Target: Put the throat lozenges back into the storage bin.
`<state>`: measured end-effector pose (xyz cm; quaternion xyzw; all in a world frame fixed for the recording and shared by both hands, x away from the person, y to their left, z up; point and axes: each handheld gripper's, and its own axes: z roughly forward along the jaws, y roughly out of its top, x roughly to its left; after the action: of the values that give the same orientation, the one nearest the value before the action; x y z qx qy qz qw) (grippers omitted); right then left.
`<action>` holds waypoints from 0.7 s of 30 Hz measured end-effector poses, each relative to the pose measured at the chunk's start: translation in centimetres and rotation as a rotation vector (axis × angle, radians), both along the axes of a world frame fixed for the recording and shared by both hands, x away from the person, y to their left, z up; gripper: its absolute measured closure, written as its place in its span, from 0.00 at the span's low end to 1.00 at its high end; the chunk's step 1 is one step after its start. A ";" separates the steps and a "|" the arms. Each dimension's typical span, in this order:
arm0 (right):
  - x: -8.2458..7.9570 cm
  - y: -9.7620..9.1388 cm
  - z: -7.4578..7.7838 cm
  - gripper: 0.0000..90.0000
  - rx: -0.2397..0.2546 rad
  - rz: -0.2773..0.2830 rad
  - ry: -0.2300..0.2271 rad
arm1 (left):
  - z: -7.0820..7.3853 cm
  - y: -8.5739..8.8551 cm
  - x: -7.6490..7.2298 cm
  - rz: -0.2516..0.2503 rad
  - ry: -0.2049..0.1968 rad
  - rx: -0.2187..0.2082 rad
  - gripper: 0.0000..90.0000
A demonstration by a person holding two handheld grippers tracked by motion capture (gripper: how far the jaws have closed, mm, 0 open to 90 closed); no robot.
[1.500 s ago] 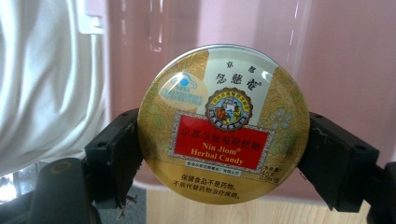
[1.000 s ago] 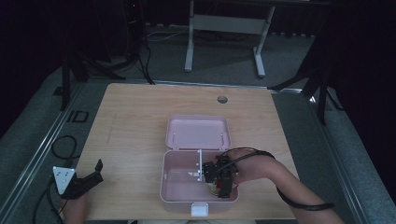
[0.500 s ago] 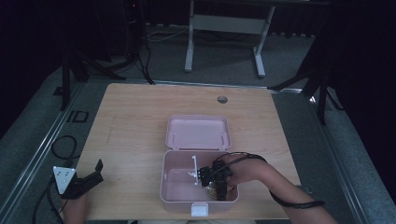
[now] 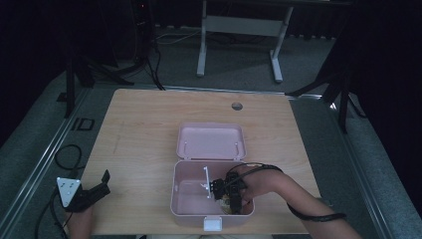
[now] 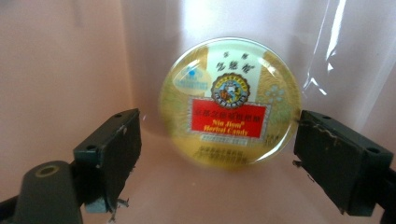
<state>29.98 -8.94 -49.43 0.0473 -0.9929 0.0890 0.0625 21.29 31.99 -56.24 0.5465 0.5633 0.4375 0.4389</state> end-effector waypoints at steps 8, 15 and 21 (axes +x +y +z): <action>0.0 -0.2 2.3 0.15 0.071 0.018 -0.031 | 0.0 0.0 0.0 0.001 0.000 -0.003 0.00; -0.2 -2.0 7.1 0.14 0.243 0.016 -0.066 | 0.0 0.0 0.0 0.003 -0.001 -0.004 0.00; 0.2 -5.0 10.3 0.15 0.385 -0.009 -0.114 | 0.0 0.0 0.0 0.004 0.000 -0.006 0.00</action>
<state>30.19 -13.90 -39.17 0.0488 -0.9937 -0.1004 -0.0039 21.28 32.00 -56.24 0.5440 0.5656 0.4370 0.4396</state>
